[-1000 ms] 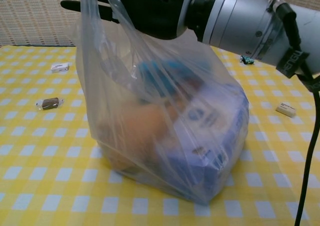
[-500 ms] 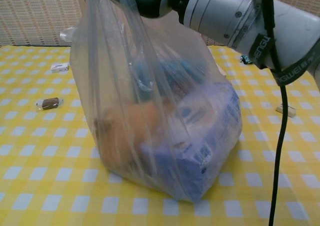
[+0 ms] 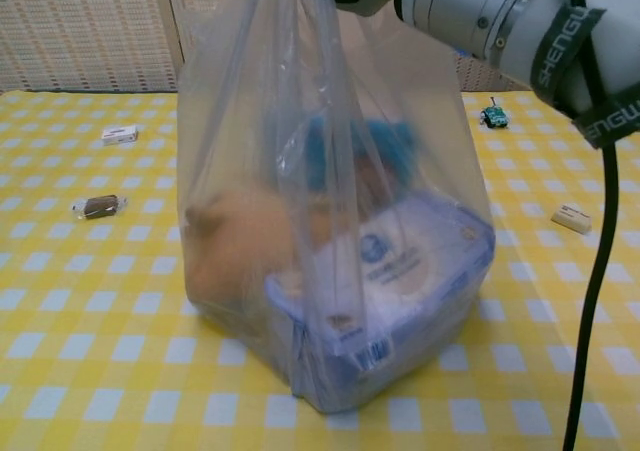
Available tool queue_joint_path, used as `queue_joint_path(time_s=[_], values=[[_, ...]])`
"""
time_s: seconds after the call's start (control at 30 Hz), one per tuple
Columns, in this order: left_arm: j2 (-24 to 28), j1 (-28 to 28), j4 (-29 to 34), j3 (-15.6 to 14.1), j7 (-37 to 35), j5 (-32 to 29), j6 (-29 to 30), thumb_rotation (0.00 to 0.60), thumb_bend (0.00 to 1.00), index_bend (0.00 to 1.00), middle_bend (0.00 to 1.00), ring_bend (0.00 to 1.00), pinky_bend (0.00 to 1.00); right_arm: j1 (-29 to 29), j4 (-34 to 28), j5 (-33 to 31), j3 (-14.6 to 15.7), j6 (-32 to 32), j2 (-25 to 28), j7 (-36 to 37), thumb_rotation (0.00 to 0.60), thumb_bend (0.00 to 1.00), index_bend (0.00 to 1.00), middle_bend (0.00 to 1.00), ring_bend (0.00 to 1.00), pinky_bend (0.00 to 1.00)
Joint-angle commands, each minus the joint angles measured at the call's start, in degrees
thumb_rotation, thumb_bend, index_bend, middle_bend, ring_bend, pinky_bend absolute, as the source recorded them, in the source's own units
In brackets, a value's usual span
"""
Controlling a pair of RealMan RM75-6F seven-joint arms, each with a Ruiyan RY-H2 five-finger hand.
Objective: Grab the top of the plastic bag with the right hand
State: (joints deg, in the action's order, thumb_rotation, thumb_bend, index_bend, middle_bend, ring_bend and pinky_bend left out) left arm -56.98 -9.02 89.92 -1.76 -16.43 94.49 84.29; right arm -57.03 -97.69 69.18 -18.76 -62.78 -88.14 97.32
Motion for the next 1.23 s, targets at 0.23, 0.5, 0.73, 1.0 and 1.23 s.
queue_joint_path(time_s=[0.23,0.5,0.73,1.0,1.23], values=[[-0.4,-0.4,0.3,0.0,1.1,0.1,-0.7,0.6,0.32,0.01,0.05,0.05,0.01,5.8,-13.4,-14.5,-8.4,4.5,5.9,-16.3,0.6,0.45,0.83,0.86,0.96,0.87],[-0.8,-0.6,1.0,-0.2,3.0,0.0,-1.5,0.6,0.32,0.01,0.05,0.05,0.01,8.4,-20.3,-15.8,-16.7,8.2,11.1,-17.5,0.6,0.45,0.83,0.86,0.96,0.87],[-1.1,-0.9,1.3,-0.1,3.9,-0.6,-2.2,0.6,0.32,0.01,0.05,0.05,0.01,6.3,-24.8,-18.5,-28.8,7.7,14.9,-20.9,0.6,0.45,0.83,0.86,0.96,0.87],[-1.3,-1.3,1.2,0.3,4.0,-1.7,-3.2,0.6,0.32,0.01,0.05,0.05,0.01,3.8,-27.1,-26.3,-34.7,9.0,18.3,-26.7,0.6,0.45,0.83,0.86,0.96,0.87],[-1.2,-1.2,1.3,0.1,4.1,-1.6,-3.2,0.6,0.32,0.01,0.05,0.05,0.01,4.0,-25.4,-27.4,-33.6,10.1,16.9,-27.7,0.6,0.45,0.83,0.86,0.95,0.87]])
